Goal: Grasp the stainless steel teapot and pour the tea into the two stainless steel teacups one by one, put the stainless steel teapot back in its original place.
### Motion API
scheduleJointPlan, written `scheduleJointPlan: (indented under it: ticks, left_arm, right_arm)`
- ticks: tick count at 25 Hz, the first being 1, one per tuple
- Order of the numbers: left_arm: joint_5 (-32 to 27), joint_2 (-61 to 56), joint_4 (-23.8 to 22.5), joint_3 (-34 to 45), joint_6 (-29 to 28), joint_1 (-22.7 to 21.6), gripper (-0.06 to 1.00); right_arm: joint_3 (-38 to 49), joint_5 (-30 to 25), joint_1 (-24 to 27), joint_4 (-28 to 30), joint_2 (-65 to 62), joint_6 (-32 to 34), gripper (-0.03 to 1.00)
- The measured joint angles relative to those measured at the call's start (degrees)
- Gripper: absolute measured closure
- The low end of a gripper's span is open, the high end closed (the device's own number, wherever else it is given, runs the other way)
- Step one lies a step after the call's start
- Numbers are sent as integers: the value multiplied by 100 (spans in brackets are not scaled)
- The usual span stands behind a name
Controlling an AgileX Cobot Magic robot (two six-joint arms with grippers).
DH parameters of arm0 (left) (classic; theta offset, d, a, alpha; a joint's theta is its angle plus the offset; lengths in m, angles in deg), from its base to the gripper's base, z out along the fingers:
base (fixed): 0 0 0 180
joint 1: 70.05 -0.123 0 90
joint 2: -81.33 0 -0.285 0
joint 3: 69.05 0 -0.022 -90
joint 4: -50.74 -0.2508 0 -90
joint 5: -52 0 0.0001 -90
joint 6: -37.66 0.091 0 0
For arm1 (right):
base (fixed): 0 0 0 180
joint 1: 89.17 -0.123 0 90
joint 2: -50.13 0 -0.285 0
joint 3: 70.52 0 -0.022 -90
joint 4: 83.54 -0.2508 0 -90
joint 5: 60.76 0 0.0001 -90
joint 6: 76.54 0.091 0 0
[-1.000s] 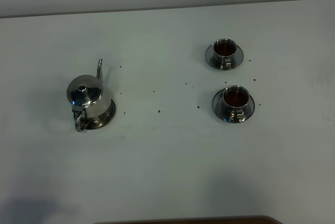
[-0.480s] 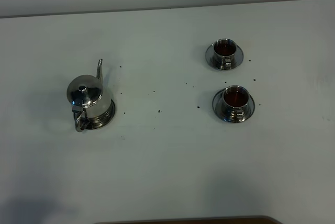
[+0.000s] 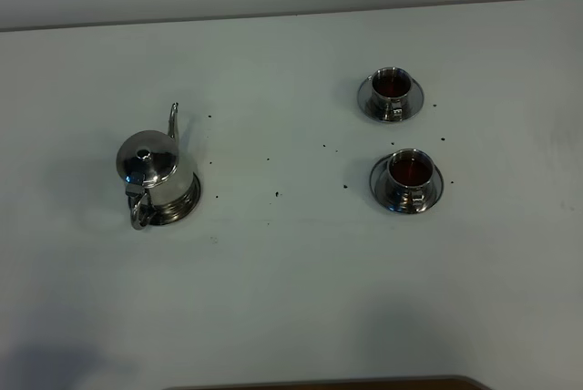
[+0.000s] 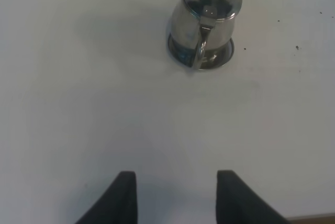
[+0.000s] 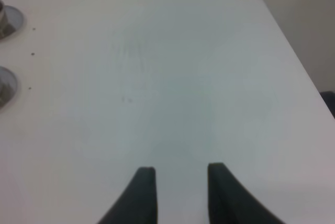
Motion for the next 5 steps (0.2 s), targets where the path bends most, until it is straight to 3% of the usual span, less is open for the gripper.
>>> scheduleJointPlan:
  ticks: [5]
  left_arm:
    - [0, 0, 0, 0, -5, 0, 53]
  right_arm:
    - [0, 0, 0, 0, 0, 0, 72]
